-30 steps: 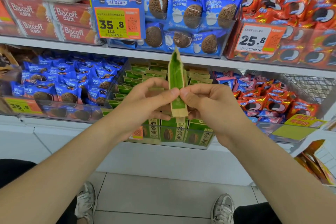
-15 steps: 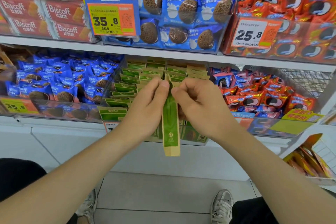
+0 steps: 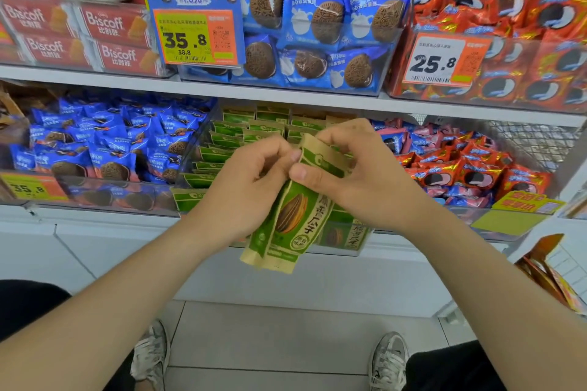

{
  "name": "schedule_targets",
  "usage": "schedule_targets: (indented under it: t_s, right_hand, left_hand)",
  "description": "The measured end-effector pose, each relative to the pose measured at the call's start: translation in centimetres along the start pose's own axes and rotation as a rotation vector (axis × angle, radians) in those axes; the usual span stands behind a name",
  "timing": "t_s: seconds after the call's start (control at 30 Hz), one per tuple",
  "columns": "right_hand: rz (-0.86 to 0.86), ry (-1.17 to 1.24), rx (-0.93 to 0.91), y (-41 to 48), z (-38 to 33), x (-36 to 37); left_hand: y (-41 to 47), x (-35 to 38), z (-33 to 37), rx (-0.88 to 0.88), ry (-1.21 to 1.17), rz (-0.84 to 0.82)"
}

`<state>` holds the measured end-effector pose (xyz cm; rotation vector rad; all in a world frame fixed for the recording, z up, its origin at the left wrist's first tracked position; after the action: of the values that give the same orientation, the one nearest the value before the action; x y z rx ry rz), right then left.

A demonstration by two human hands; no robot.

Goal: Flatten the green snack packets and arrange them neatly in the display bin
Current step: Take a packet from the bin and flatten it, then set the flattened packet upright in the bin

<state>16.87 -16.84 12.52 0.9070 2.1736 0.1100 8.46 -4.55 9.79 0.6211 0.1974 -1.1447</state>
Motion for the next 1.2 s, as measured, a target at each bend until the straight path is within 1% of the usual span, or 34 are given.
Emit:
schedule_targets:
  t_s: [0.1, 0.17, 0.23, 0.3, 0.37, 0.4, 0.43, 0.47, 0.5, 0.53, 0.57, 0.63, 0.7, 0.77, 0.83, 0.9, 0.97, 1.0, 1.03, 1.1, 1.17, 1.2]
  right_hand:
    - [0.036, 0.126, -0.012, 0.3, 0.5, -1.1]
    - [0.093, 0.209, -0.041, 0.3, 0.8, -2.1]
    - [0.171, 0.224, -0.041, 0.3, 1.1, -3.2]
    - [0.25, 0.255, -0.006, 0.3, 1.6, -3.7]
    - [0.326, 0.329, 0.093, 0.0, 2.4, -3.7]
    - [0.311, 0.427, 0.183, 0.0, 3.2, -3.2]
    - [0.238, 0.565, 0.301, -0.1, 4.0, -2.1]
    - [0.125, 0.702, 0.412, -0.4, 4.5, -0.5]
    - [0.012, 0.777, 0.487, -0.7, 4.5, 0.9]
    - [-0.065, 0.794, 0.51, -0.8, 4.4, 1.7]
    - [-0.08, 0.778, 0.51, -0.7, 4.3, 1.8]
    - [-0.012, 0.757, 0.489, -0.4, 4.5, 1.1]
    - [0.058, 0.743, 0.482, -0.3, 4.7, 0.2]
    - [0.083, 0.724, 0.461, -0.3, 4.8, -0.2]
    - [0.1, 0.714, 0.403, -0.1, 4.7, -0.3]
    - [0.105, 0.769, 0.344, 0.1, 4.2, -0.3]
    - [0.141, 0.828, 0.311, 0.1, 3.9, -0.3]
    - [0.172, 0.84, 0.302, 0.1, 4.0, -0.5]
    - [0.209, 0.838, 0.299, 0.1, 4.1, -0.8]
    - [0.316, 0.775, 0.275, 0.4, 4.4, -2.0]
    - [0.45, 0.612, 0.221, 0.9, 4.7, -4.2]
    - [0.497, 0.514, 0.19, 1.1, 4.7, -5.2]
  left_hand:
    - [-0.2, 0.3, 0.5, -0.006, -0.047, -0.039]
    - [-0.3, 0.7, 0.7, -0.018, -0.043, -0.122]
    - [-0.2, 1.0, 0.7, -0.024, -0.008, -0.203]
    - [0.0, 0.7, 0.5, -0.032, -0.011, -0.181]
    - [0.2, 0.4, -0.2, -0.093, -0.122, -0.111]
    - [0.2, 0.4, -0.8, -0.147, -0.202, -0.066]
    - [0.2, 0.3, -1.5, -0.203, -0.275, -0.012]
    - [0.1, 0.2, -2.2, -0.248, -0.336, 0.047]
    - [0.2, 0.1, -2.8, -0.279, -0.391, 0.097]
    - [0.2, 0.1, -3.2, -0.299, -0.443, 0.131]
    - [0.2, 0.2, -3.3, -0.309, -0.485, 0.149]
    - [0.4, 0.3, -2.9, -0.291, -0.481, 0.144]
    - [0.7, 0.3, -2.1, -0.263, -0.41, 0.079]
    - [1.0, 0.3, -1.8, -0.262, -0.388, 0.028]
    - [1.3, -0.1, -2.3, -0.293, -0.421, 0.049]
    - [1.4, -0.2, -2.8, -0.329, -0.479, 0.083]
    - [1.6, -0.1, -2.6, -0.326, -0.488, 0.079]
    - [1.9, -0.2, -2.3, -0.303, -0.435, 0.071]
    - [2.2, -0.5, -1.9, -0.266, -0.331, 0.066]
    - [2.8, -1.6, -1.2, -0.183, -0.025, 0.092]
    - [3.1, -2.7, -1.0, -0.126, 0.286, 0.151]
    - [3.2, -2.8, -1.1, -0.098, 0.395, 0.158]
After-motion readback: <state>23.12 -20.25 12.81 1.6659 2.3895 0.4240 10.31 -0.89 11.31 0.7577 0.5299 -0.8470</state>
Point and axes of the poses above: each hand's wrist, its own y-axis towards the middle knuckle, its own x-axis out of the palm, z = x × y, the point moved 9 cm from there along y, towards the middle knuckle, and after that the axes turned 5 degrees about y, right-handed, at the moved point
